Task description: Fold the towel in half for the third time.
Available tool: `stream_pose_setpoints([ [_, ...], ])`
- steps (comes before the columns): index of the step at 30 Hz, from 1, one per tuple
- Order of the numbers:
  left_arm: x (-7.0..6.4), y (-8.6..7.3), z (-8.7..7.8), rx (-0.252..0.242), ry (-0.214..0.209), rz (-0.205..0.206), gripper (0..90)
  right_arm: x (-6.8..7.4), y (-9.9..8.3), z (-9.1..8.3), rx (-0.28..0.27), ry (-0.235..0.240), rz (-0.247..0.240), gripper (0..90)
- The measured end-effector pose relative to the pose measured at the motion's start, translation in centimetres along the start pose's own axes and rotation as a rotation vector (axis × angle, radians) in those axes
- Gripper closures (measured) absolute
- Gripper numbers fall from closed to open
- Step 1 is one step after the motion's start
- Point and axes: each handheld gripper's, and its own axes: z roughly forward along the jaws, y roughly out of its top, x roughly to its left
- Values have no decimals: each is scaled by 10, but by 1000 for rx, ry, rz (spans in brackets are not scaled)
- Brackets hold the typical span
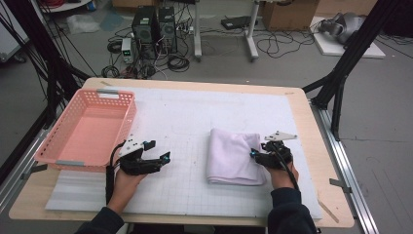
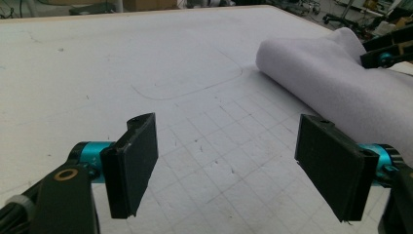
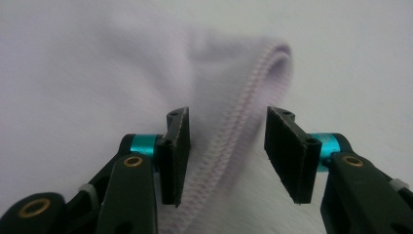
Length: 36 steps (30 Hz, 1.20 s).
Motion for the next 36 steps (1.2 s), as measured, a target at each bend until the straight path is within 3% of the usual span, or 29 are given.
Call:
stream_pose_setpoints([
  [2, -1, 0, 0, 3, -2, 3, 240, -6, -4, -1, 10, -38, 38, 491],
  [4, -2, 0, 0, 3, -4, 4, 240, -6, -3, -7, 30, -108, 17, 492],
  [5, -2, 0, 0, 2, -3, 5, 240, -6, -1, -9, 32, -116, 9, 492],
  [7, -2, 0, 1, 6, -3, 5, 241, -4, 5, -15, -9, -99, -2, 476],
  [10, -2, 0, 2, 6, -3, 4, 240, -2, 21, -16, -98, -18, -21, 459],
  [12, -2, 0, 2, 3, -4, 4, 240, 2, 33, -9, -126, 24, -42, 470],
  [15, -2, 0, 2, 4, -4, 4, 240, 9, 47, 8, -116, 51, -86, 531],
  [17, -1, 0, 2, 3, -4, 3, 240, 14, 52, 24, -58, 50, -109, 541],
  [21, -1, 0, 2, -1, -5, 1, 240, 16, 52, 52, 4, -8, -124, 522],
  [24, -1, 0, 1, 2, -6, 0, 240, 14, 52, 57, -17, -85, -105, 488],
  [26, 0, 0, 1, 0, -9, 1, 240, 12, 52, 54, -45, -100, -101, 482],
  [29, 0, 0, 1, -1, -6, -1, 240, 6, 48, 41, -101, -70, -49, 478],
  [31, -1, 0, 1, 3, -7, 3, 240, 1, 43, 30, -124, -28, -24, 459],
  [33, -1, 0, 1, 2, -10, 5, 240, -2, 37, 18, -143, 45, 3, 451],
  [36, -1, 0, 1, 3, -9, 5, 239, 1, 24, 0, -141, 124, -26, 398],
])
